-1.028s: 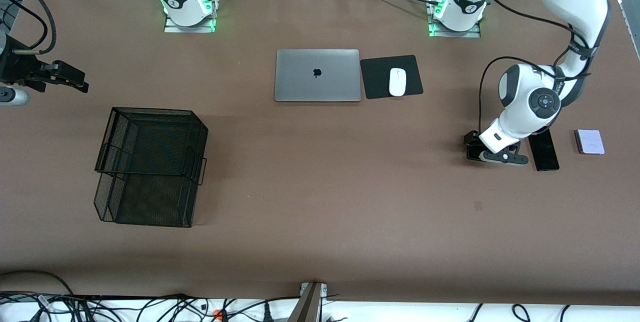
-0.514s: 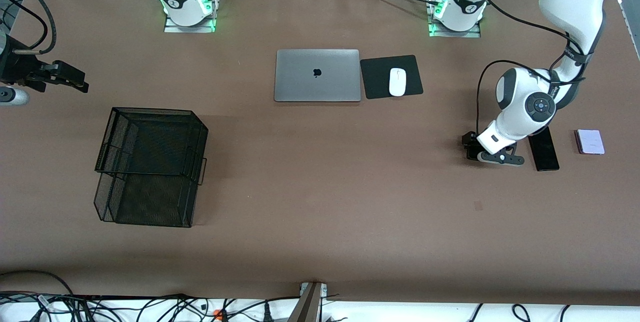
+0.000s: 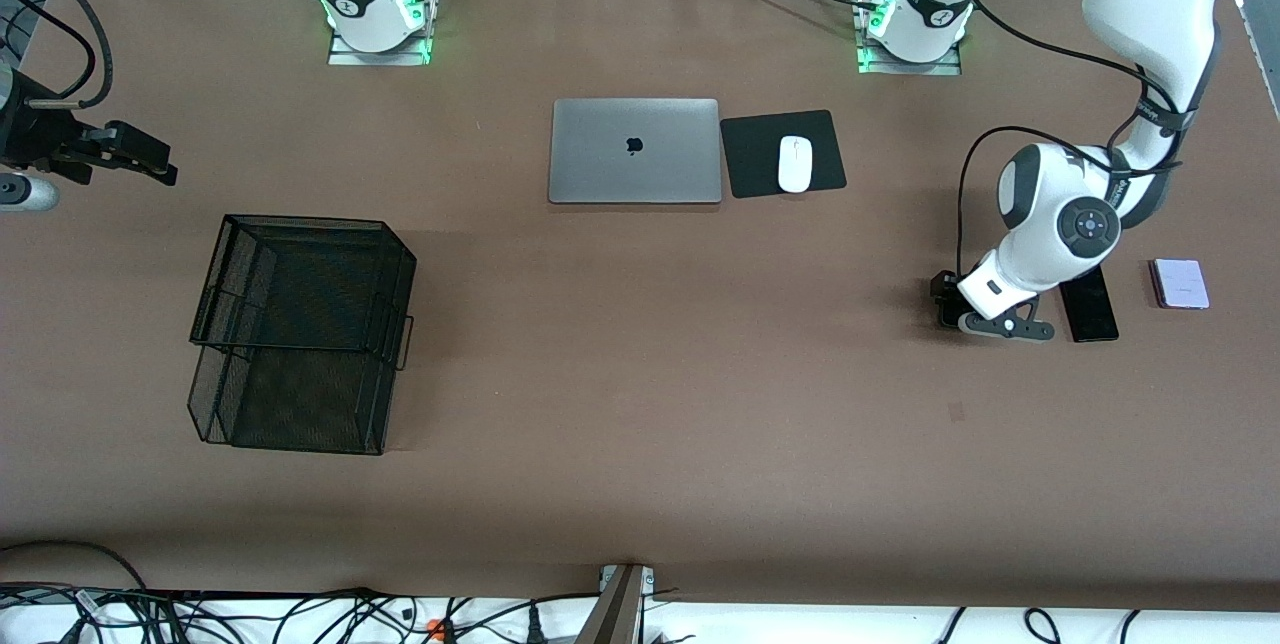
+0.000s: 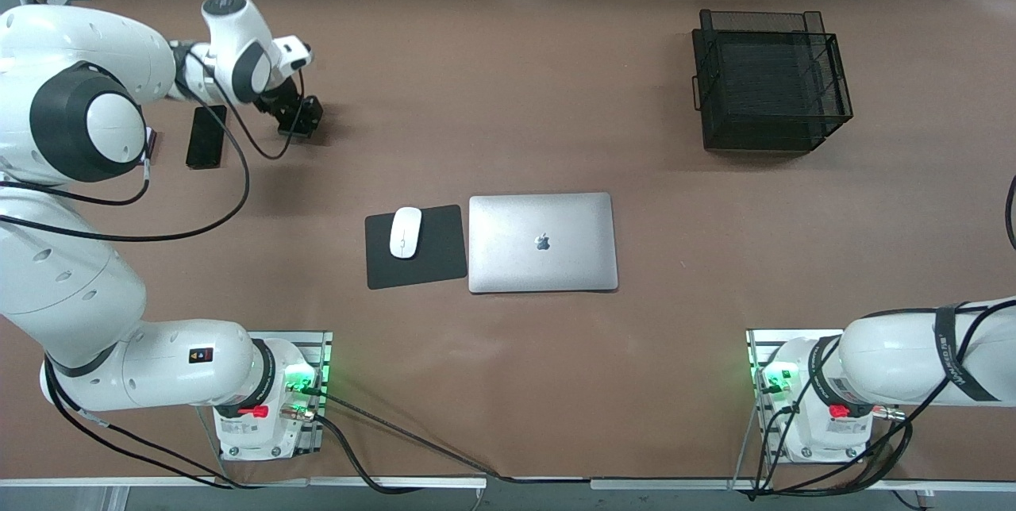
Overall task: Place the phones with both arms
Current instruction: 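Carry the flip phone to the table middle and release it, then reach the right gripper to the flip phone while the left gripper reaches the tall phone, then grasp the flip phone with the right gripper while the left gripper grasps the tall phone, then carry the flip phone to the basket while the left gripper moves the tall phone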
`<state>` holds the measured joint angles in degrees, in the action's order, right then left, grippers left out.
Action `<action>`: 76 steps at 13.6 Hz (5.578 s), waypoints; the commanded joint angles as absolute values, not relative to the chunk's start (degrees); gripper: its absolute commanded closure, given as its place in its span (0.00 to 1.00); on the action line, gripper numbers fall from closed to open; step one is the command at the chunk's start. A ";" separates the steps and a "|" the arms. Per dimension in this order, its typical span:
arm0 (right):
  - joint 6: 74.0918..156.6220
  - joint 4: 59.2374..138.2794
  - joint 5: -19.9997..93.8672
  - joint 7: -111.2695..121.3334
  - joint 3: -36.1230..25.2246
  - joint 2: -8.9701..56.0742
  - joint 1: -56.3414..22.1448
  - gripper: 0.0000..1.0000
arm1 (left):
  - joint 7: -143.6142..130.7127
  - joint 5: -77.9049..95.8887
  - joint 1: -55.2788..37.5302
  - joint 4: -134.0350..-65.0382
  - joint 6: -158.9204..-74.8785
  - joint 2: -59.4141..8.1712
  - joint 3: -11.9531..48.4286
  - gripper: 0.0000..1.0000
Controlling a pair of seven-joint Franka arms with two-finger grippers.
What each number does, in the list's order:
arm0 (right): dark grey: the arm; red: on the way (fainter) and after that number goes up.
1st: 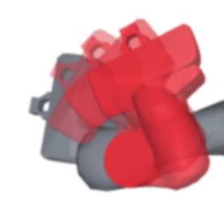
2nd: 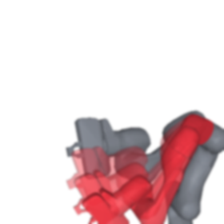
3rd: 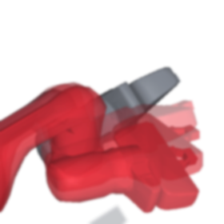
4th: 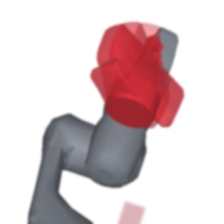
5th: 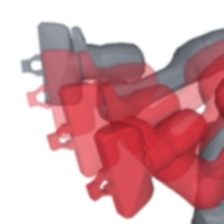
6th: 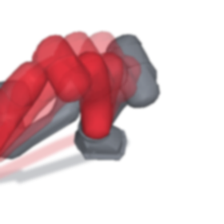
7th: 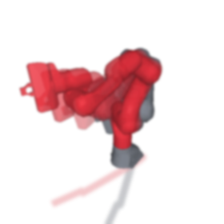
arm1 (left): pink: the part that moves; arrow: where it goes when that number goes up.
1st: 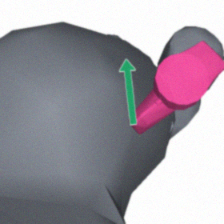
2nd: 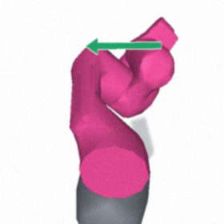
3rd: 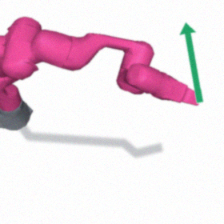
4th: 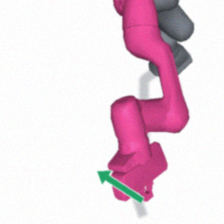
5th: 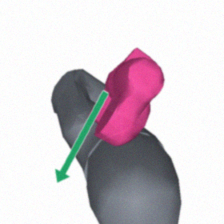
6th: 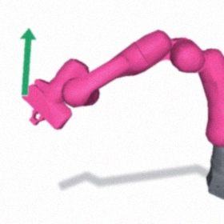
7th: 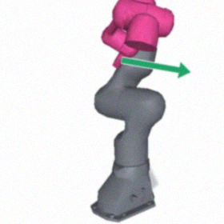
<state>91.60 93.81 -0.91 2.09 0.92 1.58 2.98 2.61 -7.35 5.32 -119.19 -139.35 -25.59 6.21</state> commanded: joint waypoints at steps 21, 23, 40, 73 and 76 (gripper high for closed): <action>92.72 94.31 -0.88 1.67 0.70 0.97 2.46 0.00 | -37.55 0.00 -15.50 -92.29 -128.67 -33.87 16.52 0.00; 92.99 94.39 -0.27 1.50 1.05 1.23 1.41 0.00 | -31.06 -2.62 -9.79 -91.85 -119.65 -30.16 16.35 0.00; 113.35 71.63 -0.70 -58.89 1.23 38.74 -46.58 0.00 | 10.02 -18.72 38.48 -118.28 -147.18 -26.80 16.70 0.00; 100.02 81.52 -0.27 -30.88 -0.44 25.97 -29.99 1.00 | -6.59 -9.59 9.61 -89.82 -104.31 -32.33 30.06 0.76; 104.13 98.21 -0.18 -19.38 -6.74 12.61 -28.39 1.00 | -13.85 -7.74 2.30 -89.91 -106.16 -36.19 30.06 0.78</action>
<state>99.88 82.90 -1.26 -25.78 -3.51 23.88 -28.70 -9.61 -9.00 5.88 -91.94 -105.38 -32.69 30.37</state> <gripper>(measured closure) 0.172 0.216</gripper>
